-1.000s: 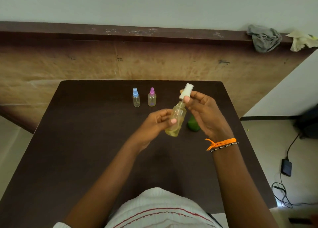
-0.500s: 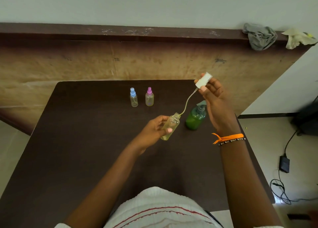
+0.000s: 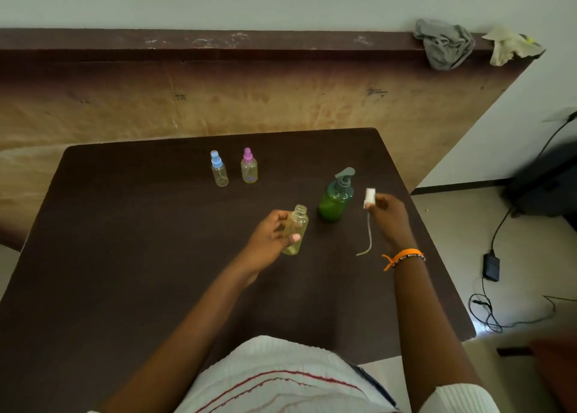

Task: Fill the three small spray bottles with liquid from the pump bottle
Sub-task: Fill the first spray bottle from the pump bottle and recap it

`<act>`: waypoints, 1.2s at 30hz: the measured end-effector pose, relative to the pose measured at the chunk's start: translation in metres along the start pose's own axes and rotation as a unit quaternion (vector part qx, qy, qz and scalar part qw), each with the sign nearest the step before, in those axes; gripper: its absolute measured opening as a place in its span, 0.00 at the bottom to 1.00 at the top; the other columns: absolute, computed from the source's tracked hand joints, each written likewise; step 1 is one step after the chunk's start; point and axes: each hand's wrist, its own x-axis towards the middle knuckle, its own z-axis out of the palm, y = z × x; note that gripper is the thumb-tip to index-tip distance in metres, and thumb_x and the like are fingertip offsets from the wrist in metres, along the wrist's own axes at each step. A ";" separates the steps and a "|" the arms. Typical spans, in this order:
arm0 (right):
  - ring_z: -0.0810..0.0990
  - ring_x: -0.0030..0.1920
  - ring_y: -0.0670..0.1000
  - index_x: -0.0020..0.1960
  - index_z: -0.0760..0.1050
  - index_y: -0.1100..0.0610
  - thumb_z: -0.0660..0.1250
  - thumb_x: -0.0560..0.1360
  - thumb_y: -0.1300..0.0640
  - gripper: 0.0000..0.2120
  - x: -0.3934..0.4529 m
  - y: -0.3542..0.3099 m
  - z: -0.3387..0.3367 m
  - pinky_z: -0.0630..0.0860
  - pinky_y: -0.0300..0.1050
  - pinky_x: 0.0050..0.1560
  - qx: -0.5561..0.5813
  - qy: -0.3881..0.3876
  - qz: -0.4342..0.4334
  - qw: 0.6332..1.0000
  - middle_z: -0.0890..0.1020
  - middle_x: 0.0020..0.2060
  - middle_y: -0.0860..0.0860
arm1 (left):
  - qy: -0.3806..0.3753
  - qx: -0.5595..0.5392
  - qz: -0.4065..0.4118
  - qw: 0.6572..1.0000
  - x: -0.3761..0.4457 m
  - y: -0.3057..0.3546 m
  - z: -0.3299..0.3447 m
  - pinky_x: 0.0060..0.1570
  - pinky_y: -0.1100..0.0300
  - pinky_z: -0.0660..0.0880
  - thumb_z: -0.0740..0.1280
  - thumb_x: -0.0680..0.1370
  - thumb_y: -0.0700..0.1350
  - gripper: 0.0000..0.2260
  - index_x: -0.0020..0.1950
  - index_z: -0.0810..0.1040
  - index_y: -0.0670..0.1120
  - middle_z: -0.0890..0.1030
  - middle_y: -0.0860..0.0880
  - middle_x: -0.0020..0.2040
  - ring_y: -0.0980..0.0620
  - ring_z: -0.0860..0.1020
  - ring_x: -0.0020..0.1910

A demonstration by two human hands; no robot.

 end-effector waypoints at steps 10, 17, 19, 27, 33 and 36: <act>0.79 0.54 0.61 0.52 0.79 0.67 0.67 0.77 0.55 0.14 0.016 0.064 0.037 0.67 0.42 0.44 -0.082 0.004 0.113 0.990 0.82 0.49 0.63 | -0.002 -0.005 -0.030 1.000 0.008 -0.013 0.003 0.45 0.71 0.74 0.65 0.75 0.35 0.14 0.58 0.71 0.45 0.78 0.51 0.53 0.59 0.77 0.49; 0.76 0.60 0.60 0.60 0.73 0.66 0.72 0.73 0.57 0.20 0.016 0.065 0.044 0.70 0.48 0.58 -0.072 0.032 0.119 0.990 0.78 0.58 0.62 | -0.014 -0.002 -0.050 0.999 0.015 -0.018 0.008 0.47 0.67 0.74 0.66 0.75 0.37 0.13 0.57 0.71 0.47 0.79 0.52 0.52 0.60 0.78 0.49; 0.75 0.61 0.59 0.61 0.73 0.65 0.72 0.73 0.57 0.21 0.016 0.065 0.044 0.70 0.47 0.58 -0.073 0.026 0.124 0.989 0.77 0.59 0.61 | -0.018 -0.006 -0.055 0.998 0.017 -0.019 0.009 0.49 0.65 0.74 0.66 0.75 0.37 0.12 0.57 0.72 0.47 0.79 0.52 0.52 0.59 0.78 0.50; 0.77 0.58 0.55 0.60 0.77 0.62 0.68 0.76 0.56 0.15 0.021 0.073 0.032 0.70 0.42 0.52 0.019 0.013 0.175 0.984 0.79 0.55 0.56 | -0.021 -0.018 -0.056 0.998 0.021 -0.022 0.008 0.53 0.61 0.74 0.66 0.75 0.36 0.12 0.55 0.72 0.49 0.79 0.51 0.53 0.56 0.78 0.51; 0.78 0.54 0.55 0.57 0.79 0.61 0.66 0.76 0.55 0.13 0.020 0.073 0.030 0.69 0.43 0.48 0.030 0.010 0.176 0.984 0.81 0.52 0.57 | -0.021 -0.018 -0.061 0.998 0.022 -0.024 0.008 0.49 0.65 0.74 0.66 0.75 0.36 0.14 0.58 0.71 0.47 0.79 0.51 0.54 0.57 0.78 0.52; 0.77 0.55 0.54 0.59 0.77 0.62 0.66 0.77 0.57 0.13 0.020 0.066 0.027 0.69 0.42 0.50 0.031 0.015 0.162 0.986 0.80 0.56 0.57 | -0.023 -0.019 -0.058 0.998 0.023 -0.026 0.009 0.49 0.64 0.74 0.66 0.75 0.36 0.14 0.57 0.71 0.49 0.79 0.52 0.54 0.57 0.78 0.52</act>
